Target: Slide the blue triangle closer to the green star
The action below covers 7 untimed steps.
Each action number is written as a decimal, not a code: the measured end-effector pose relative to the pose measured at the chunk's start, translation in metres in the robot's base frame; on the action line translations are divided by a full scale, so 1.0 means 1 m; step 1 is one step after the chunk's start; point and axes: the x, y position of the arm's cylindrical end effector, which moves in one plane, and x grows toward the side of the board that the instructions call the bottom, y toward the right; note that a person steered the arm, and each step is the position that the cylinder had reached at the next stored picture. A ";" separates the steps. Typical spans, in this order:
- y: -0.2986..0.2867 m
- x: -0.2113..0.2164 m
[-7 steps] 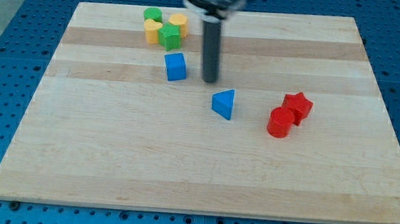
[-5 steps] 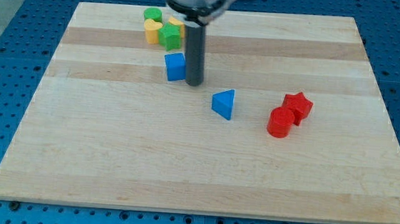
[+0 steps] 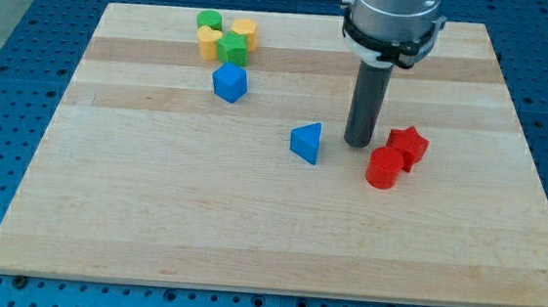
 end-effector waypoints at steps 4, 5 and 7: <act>-0.244 -0.020; -0.255 -0.039; -0.203 0.005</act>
